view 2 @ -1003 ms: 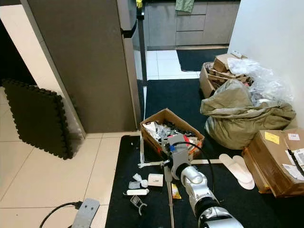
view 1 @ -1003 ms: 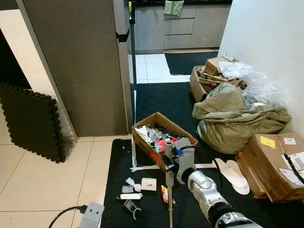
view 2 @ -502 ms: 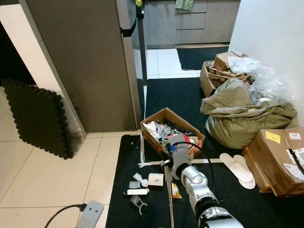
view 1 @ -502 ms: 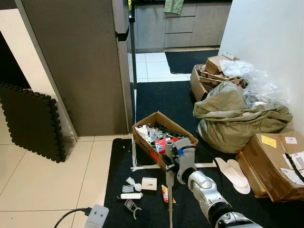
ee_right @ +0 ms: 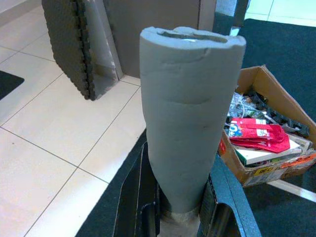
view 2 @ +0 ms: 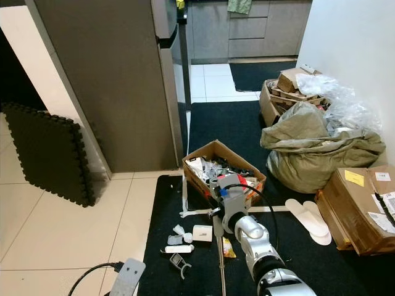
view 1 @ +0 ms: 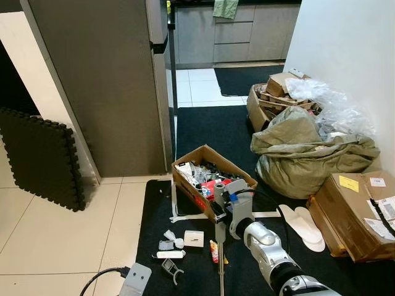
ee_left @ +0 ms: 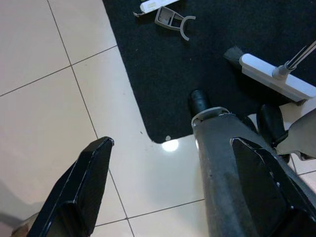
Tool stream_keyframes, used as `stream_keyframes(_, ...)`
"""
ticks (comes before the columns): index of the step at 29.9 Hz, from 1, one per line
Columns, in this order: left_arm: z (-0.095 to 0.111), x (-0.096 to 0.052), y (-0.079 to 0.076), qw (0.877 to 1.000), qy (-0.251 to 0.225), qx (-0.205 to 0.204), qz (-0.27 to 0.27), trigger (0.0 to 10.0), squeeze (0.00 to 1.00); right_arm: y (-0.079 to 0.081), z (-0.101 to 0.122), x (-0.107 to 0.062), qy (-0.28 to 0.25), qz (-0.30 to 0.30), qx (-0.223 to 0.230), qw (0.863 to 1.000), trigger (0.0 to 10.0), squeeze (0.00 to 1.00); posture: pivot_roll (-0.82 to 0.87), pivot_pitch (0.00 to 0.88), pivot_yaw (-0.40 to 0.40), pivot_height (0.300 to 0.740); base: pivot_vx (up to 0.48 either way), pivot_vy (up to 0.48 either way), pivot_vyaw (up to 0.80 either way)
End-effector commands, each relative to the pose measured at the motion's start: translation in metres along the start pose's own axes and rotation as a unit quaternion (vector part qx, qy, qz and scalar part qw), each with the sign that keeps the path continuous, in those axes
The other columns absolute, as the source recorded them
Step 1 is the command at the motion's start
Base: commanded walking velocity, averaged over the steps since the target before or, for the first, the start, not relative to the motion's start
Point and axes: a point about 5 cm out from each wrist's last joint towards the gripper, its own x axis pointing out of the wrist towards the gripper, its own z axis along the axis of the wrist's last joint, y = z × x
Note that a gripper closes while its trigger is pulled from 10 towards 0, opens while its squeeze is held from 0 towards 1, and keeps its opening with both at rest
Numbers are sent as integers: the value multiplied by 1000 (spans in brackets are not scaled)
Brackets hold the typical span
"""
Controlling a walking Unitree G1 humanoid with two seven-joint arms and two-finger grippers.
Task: Sweep floor
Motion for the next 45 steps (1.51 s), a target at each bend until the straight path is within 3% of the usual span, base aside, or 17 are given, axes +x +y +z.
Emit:
stream_keyframes(1, -8, -2, 10, 1000, 10, 0, 8, 10000, 0, 7, -24, -6, 53, 5, 24, 998, 10000, 0, -51, 22, 24, 740, 0, 0, 0)
stream_keyframes(3, -12, -3, 21, 1000, 12, -1, 14, 10000, 0, 7, -24, -6, 53, 5, 25, 998, 10000, 0, -54, 18, 28, 740, 0, 0, 0)
stream_keyframes(8, -16, -5, 30, 1000, 13, -4, 20, 10000, 0, 7, -23, -6, 52, 5, 24, 998, 10000, 0, -52, 22, 29, 740, 0, 0, 0)
stream_keyframes(14, -16, -5, 29, 1000, 12, -5, 19, 10000, 0, 7, -23, -6, 51, 4, 24, 998, 10000, 0, -52, 22, 29, 740, 0, 0, 0)
stream_keyframes(16, -14, -4, 24, 1000, 12, -4, 17, 10000, 0, 7, -23, -6, 51, 4, 24, 998, 10000, 0, -52, 22, 29, 740, 0, 0, 0)
stream_keyframes(17, -10, -3, 14, 1000, 10, -3, 12, 10000, 0, 7, -23, -6, 51, 4, 24, 998, 10000, 0, -52, 22, 29, 740, 0, 0, 0)
stream_keyframes(19, -10, -3, 14, 1000, 10, -3, 12, 10000, 0, 7, -23, -6, 51, 4, 24, 998, 10000, 0, -52, 22, 29, 740, 0, 0, 0)
stream_keyframes(20, -6, -1, 5, 1000, 8, -2, 8, 10000, 0, 7, -23, -6, 51, 5, 24, 998, 10000, 0, -53, 20, 31, 740, 0, 0, 0)
stream_keyframes(27, -1, 0, -1, 1000, 4, -11, 9, 10000, 0, 7, -23, -6, 49, 5, 25, 998, 10000, 0, -61, 25, 32, 740, 0, 0, 0)
stream_keyframes(32, -1, 0, 5, 999, 3, -28, 15, 10000, 0, 7, -23, -6, 48, 4, 26, 998, 10000, 0, -61, 14, 30, 740, 0, 0, 0)
stream_keyframes(38, -9, -3, 28, 998, 3, -61, 29, 10000, 0, 5, -22, -6, 48, 2, 22, 999, 10000, 0, -64, 10, 27, 740, 0, 0, 0)
stream_keyframes(45, -9, -3, 32, 998, 7, -60, 30, 10000, 0, 5, -19, -6, 39, 4, 18, 999, 10000, 0, -66, 10, 21, 740, 0, 0, 0)
